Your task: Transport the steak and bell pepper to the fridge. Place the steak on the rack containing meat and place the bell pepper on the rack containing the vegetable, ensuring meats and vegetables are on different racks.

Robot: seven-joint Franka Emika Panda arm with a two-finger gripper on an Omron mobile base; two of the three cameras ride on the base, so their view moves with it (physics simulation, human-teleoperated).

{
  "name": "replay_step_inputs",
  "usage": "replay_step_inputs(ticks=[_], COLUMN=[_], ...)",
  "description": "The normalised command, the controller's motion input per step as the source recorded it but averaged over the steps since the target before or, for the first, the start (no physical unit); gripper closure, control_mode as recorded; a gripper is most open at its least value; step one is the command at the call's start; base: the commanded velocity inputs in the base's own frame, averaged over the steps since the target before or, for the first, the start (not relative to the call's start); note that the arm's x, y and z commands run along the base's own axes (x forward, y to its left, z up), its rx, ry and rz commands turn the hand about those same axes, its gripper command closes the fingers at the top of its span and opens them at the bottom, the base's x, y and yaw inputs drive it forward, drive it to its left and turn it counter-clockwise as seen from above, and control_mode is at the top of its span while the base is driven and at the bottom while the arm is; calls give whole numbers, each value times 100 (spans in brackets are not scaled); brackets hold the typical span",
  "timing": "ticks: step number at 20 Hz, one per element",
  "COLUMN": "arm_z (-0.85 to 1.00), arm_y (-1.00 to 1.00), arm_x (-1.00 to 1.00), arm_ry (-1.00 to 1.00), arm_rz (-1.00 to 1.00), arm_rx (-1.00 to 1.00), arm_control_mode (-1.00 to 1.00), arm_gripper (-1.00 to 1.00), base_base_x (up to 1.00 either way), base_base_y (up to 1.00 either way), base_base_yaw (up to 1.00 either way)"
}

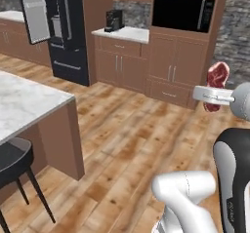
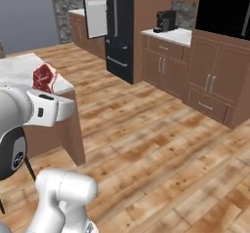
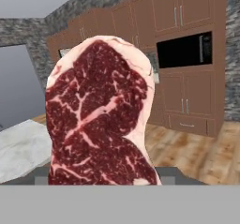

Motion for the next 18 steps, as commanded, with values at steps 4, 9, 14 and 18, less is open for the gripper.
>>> replay_step_inputs(ticks=[4,9,14,18], arm_z=[0,0,0,0], arm_y=[0,0,0,0], arm_x=[0,0,0,0], arm_ry=[0,0,0,0], arm_rz=[0,0,0,0], arm_rx=[0,0,0,0], arm_control_mode=[100,100,100,100], arm_gripper=[100,100,100,100], base_base_x=[100,100,100,100], base_base_y=[-48,-29,-3,-6], base_base_yaw=[7,18,18,24])
